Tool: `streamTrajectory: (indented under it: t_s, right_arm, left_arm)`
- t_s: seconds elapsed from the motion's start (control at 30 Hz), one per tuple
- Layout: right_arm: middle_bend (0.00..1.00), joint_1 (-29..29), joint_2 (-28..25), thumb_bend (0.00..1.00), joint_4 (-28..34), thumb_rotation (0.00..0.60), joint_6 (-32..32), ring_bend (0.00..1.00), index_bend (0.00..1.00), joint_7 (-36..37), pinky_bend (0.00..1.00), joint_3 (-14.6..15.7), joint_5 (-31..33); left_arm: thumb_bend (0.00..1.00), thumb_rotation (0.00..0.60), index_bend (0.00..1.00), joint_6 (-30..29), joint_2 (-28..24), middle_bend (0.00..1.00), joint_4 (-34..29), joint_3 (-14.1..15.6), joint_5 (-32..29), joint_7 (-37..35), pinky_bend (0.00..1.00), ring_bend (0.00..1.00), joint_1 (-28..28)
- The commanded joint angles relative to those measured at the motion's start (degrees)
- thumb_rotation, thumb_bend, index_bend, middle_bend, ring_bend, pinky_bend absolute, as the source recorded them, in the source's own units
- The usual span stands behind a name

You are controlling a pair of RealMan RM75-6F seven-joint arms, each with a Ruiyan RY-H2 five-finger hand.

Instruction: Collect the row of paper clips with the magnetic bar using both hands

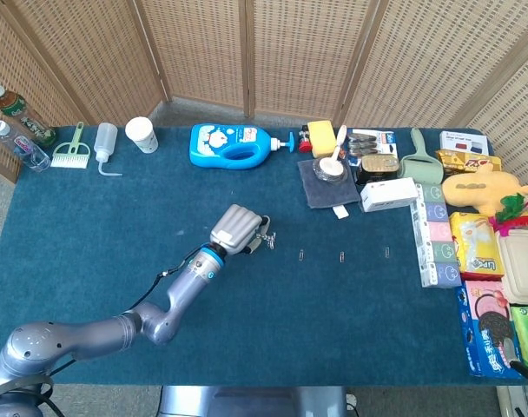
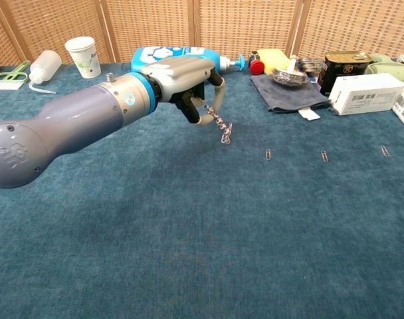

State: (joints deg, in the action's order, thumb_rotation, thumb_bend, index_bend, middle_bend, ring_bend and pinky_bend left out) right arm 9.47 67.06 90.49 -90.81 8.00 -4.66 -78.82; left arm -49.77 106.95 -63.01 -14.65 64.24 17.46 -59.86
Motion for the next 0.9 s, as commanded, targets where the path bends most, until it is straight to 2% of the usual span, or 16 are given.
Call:
streamTrajectory:
  t_s: [0.03,0.3,0.37,0.5,0.57,0.63,0.8,0.9]
  right_arm:
    - [0.05,0.1,0.0,0.39,0.0,0.6,-0.1,0.0,0.01,0.0,0.09,0.0,0.0]
    - [0.05,0.5,-0.1,0.39,0.2,0.6,-0.6,0.0,0.01,-0.1,0.09,0.0,0.2]
    - [0.05,0.6,-0.2,0.39,0.3,0.6,-0.7,0.0,0.01,-0.1,0.09,0.0,0.2]
    - [0.05,0.9,-0.2,0.39,0.5,0.6,-1.0,0.0,0.01,-0.3,0.09,-0.1,0.4]
    - [0.05,0.9,-0.2,0.39,0.6,0.6,-1.2,0.0,0.01,-0.3,0.09,-0.2,0.4]
    - [0.05,0.8,-0.2,0.39,0.6,0.6,-1.2,0.0,0.01,-0.4,0.09,-0.3,0.3]
    - [0.05,0.6,-0.1,0.39,0.9,0.6,-1.1,0.0,0.01,-0.8,0.1,-0.4,0.0]
    - [0.05,0.5,-0.3,0.39,1.4,0.6,-1.4,0.0,0.01,-1.2,0.1,-0.5,-0.3]
  left_arm:
    - [0.51,0.6,0.63,0.3,1.3,1.0,1.8,-0.7,0.2,-0.3,1.0,1.0,-0.8]
    - [0.5,0.6,0.63,2.6,4.1,1.0,5.3,-1.4,-0.7,0.7,1.0,1.0,-2.6]
    - [0.47,0.6,0.6,4.0,4.2,1.0,5.4,-1.1,-1.3,1.6,1.0,1.0,-3.0]
    - [0.4,0.599,0.43,6.7,2.5,1.0,3.5,-0.4,-3.2,4.6,1.0,1.0,-3.3]
    - [0.38,0.564,0.38,6.9,1.3,1.0,2.0,-0.3,-3.9,5.9,1.0,1.0,-3.1]
    - [0.37,0.489,0.32,6.9,0.0,1.0,0.2,-0.2,-4.9,7.0,1.0,1.0,-2.8]
    - [0.36,0.398,0.24,7.2,-3.2,0.96,-3.8,0.3,-7.1,9.1,1.0,1.0,-2.2]
    - [0.35,0.375,0.16,8.2,-5.9,0.9,-7.1,1.2,-9.1,11.0,1.0,0.97,-2.0]
